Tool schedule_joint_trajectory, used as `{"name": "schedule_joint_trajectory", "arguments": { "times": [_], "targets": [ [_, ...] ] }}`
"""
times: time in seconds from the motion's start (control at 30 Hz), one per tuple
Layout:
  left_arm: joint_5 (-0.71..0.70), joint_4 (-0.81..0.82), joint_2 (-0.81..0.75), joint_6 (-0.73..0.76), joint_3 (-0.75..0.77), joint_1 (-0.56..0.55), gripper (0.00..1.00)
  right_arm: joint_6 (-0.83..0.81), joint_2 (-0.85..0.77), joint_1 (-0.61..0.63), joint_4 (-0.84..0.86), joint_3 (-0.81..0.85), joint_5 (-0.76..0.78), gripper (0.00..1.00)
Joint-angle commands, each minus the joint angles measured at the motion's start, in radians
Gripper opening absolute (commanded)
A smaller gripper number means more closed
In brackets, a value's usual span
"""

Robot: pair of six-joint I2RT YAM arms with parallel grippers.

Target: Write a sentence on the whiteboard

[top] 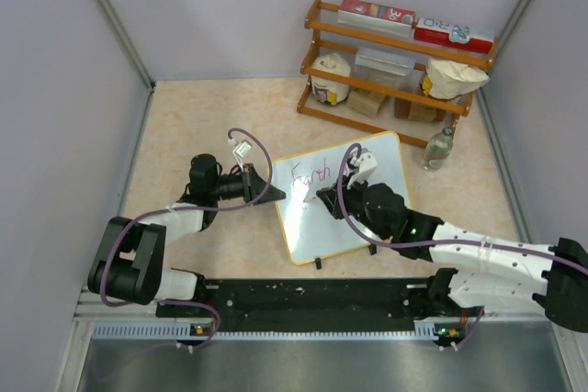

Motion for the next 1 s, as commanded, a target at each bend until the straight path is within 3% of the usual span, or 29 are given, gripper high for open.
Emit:
{"name": "schedule_joint_trajectory", "arguments": {
  "times": [0.0,0.97],
  "targets": [
    [-0.015,-0.003,0.003,0.091,0.010,-0.019,0.00,0.004,-0.017,0.009,-0.015,-0.022,0.000,0.00],
    [-0.017,-0.006,0.004,0.091,0.012,-0.019,0.00,0.024,-0.005,0.009,0.009,-0.060,-0.089,0.00]
  ]
}}
